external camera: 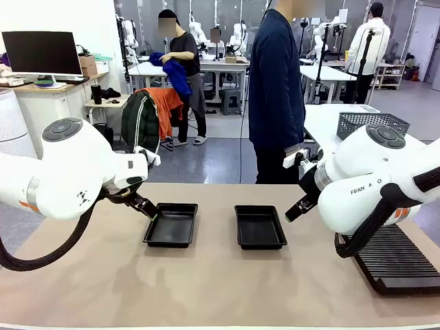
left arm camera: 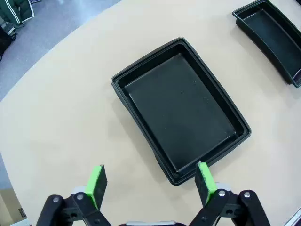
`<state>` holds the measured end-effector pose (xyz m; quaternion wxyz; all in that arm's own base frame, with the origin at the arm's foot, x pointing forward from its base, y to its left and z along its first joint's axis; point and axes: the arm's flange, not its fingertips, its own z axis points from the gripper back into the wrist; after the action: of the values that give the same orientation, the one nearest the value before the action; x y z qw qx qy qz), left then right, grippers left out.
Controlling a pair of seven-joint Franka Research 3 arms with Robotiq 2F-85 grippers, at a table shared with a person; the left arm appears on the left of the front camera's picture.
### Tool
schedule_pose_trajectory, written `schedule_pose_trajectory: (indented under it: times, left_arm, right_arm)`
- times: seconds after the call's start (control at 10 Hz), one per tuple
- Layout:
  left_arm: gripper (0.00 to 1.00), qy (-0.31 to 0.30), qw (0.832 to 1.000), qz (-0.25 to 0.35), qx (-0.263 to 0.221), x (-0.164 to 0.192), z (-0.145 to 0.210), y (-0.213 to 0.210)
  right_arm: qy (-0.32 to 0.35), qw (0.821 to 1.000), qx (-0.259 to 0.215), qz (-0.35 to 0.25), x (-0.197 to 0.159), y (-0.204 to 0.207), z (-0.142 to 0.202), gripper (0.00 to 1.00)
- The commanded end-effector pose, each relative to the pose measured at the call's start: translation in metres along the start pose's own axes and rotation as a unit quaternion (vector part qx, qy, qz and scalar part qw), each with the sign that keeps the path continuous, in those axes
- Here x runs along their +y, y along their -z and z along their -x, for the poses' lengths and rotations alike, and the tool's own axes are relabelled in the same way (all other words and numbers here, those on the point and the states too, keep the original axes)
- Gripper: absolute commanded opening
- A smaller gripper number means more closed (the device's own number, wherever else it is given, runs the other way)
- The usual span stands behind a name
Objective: Inspect and transfer BCBs to ESD trays.
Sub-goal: Pick up the Blank PCB from the PCB Rack and place it in the left ESD tray.
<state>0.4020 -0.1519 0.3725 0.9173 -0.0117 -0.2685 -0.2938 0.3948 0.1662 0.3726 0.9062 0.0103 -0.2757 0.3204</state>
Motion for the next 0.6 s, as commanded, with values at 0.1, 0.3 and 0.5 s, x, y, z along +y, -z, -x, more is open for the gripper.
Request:
schedule_pose_trajectory:
  times: [0.1,0.3,0.5]
  left_arm:
    - [1.00,0.000,1.000,0.000,0.000,0.0000,0.0001,0.0000]
    - [1.00,0.000,1.000,0.000,0.000,0.0000,0.0001,0.0000]
    - [1.00,0.000,1.000,0.000,0.000,0.0000,0.0001,0.0000]
  right_arm:
    - [0.000,1.000,0.000,0.000,0.0000,0.0000,0.0000,1.00]
    - [0.000,1.000,0.000,0.000,0.0000,0.0000,0.0000,1.00]
    - [0.000,1.000,0.000,0.000,0.0000,0.0000,0.0000,1.00]
